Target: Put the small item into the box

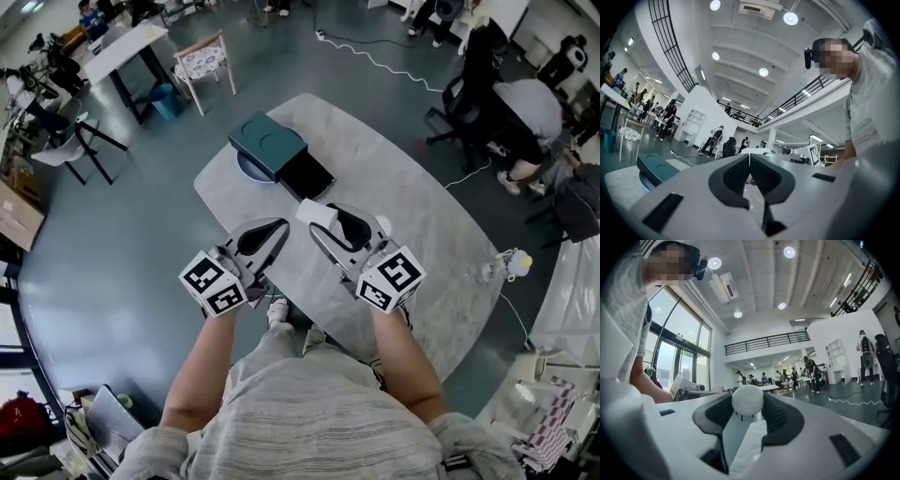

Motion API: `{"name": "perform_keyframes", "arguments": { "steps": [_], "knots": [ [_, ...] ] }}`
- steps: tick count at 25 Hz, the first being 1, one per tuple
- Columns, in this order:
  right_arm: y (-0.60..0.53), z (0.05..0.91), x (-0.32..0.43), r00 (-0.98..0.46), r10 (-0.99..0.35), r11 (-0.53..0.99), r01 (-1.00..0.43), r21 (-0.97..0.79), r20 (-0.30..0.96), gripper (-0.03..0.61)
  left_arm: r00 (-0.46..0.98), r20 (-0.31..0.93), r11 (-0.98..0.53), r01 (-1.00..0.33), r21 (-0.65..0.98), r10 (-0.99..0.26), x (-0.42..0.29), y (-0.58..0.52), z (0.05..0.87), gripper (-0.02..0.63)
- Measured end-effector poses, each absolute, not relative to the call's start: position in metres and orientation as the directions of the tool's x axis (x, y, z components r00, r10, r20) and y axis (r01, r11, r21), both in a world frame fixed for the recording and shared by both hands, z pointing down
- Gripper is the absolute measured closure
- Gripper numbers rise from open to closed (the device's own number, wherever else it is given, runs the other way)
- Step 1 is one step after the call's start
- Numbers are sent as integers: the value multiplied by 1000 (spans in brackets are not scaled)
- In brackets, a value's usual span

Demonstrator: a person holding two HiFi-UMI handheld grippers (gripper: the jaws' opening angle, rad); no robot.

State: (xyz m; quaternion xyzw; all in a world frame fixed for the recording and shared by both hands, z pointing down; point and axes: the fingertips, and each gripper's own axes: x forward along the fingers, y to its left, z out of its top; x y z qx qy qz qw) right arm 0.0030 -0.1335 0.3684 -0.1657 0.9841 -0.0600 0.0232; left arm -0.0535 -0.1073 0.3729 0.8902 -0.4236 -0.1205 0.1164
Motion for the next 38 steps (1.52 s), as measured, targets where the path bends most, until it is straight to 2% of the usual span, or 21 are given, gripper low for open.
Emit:
{"name": "perform_keyframes", "arguments": {
  "steps": [13,38],
  "knots": [
    [-208,399,-33,-908,-407,902,-417,-115,99,377,695,-135,-696,-647,310,-706,-82,-184,388,592],
    [-296,520,-47,-809,-448,845,-522,-114,380,376,721,-85,-694,-617,370,-687,-102,-260,463,592]
  ]
}}
